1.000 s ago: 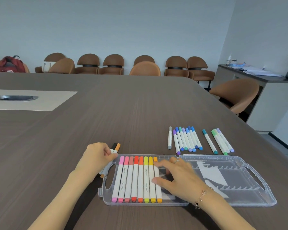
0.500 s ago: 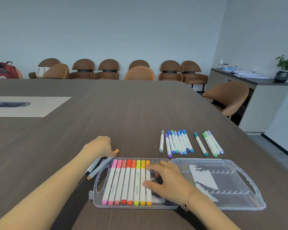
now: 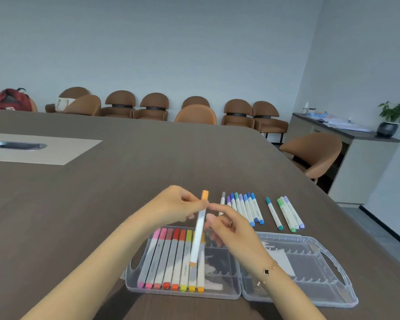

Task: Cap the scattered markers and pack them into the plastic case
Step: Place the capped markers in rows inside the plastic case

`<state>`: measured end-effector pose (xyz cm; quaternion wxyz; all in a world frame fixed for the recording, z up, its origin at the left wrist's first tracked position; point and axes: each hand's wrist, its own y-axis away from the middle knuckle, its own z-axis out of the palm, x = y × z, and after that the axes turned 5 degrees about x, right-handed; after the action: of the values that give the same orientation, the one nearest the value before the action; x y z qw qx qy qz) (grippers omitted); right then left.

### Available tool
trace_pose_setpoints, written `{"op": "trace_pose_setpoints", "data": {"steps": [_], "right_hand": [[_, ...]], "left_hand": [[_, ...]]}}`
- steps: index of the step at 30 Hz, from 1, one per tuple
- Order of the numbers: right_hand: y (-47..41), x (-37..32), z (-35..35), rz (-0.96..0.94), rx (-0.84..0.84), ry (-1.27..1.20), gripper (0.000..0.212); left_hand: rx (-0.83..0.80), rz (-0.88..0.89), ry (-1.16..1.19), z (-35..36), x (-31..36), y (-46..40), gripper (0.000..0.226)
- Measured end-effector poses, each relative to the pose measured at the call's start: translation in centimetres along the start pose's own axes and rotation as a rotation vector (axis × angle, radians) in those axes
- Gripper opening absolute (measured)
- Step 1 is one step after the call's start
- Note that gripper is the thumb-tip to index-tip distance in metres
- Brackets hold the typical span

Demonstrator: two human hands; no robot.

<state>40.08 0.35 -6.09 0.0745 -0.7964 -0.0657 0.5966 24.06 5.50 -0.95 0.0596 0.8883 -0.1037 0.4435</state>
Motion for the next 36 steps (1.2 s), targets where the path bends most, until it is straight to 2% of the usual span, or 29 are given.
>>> {"op": "trace_pose_setpoints", "data": {"steps": [4, 7, 10, 12, 14, 17, 20, 27, 31, 33, 36], "right_hand": [[1.0, 0.7, -0.4, 0.141, -0.019, 0.061, 0.034], [1.4, 1.5, -0.2, 0.262, -0.068, 0.122, 0.037], [1.2, 1.8, 0.3, 0.279, -0.062, 0.220, 0.039], [0.7, 2.0, 0.6, 0.249, -0.061, 0.283, 0.044], [0.1, 2.2, 0.8, 0.226, -0.059, 0.325, 0.046], [-0.5, 2.6, 0.9, 0.235, -0.030, 0.356, 0.044], [-0.5, 2.7, 1.1, 0.237, -0.014, 0.419, 0.040], [0.4, 2.2, 1.8, 0.232, 0.013, 0.515, 0.033], [0.5, 2.4, 1.8, 0.130, -0.009, 0.653, 0.029], [0.8, 2.6, 1.0, 0.025, -0.090, 0.742, 0.041], [1.1, 3.0, -0.1, -0.051, -0.285, 0.872, 0.078]], "left_hand": [[-0.079, -0.100, 0.073, 3.5, -1.4, 0.9, 0.038], [-0.068, -0.077, 0.029, 4.1, -2.6, 1.6, 0.043], [0.146, -0.032, -0.085, 1.6, -4.7, 1.6, 0.038], [0.308, -0.046, -0.078, -1.3, -6.7, 1.7, 0.027], [0.463, -0.085, -0.057, -4.0, -9.2, 2.1, 0.018], [0.615, -0.185, -0.075, -6.4, -13.0, 2.4, 0.021], [0.635, -0.254, -0.109, -7.1, -15.1, 2.0, 0.022], [0.646, -0.290, -0.150, -7.2, -16.2, 2.1, 0.023], [0.632, -0.284, -0.164, -7.4, -16.2, 2.5, 0.017], [0.590, -0.256, -0.183, -7.4, -16.2, 2.6, 0.010], [0.513, -0.244, -0.192, -7.2, -16.3, 2.7, 0.007]]}}
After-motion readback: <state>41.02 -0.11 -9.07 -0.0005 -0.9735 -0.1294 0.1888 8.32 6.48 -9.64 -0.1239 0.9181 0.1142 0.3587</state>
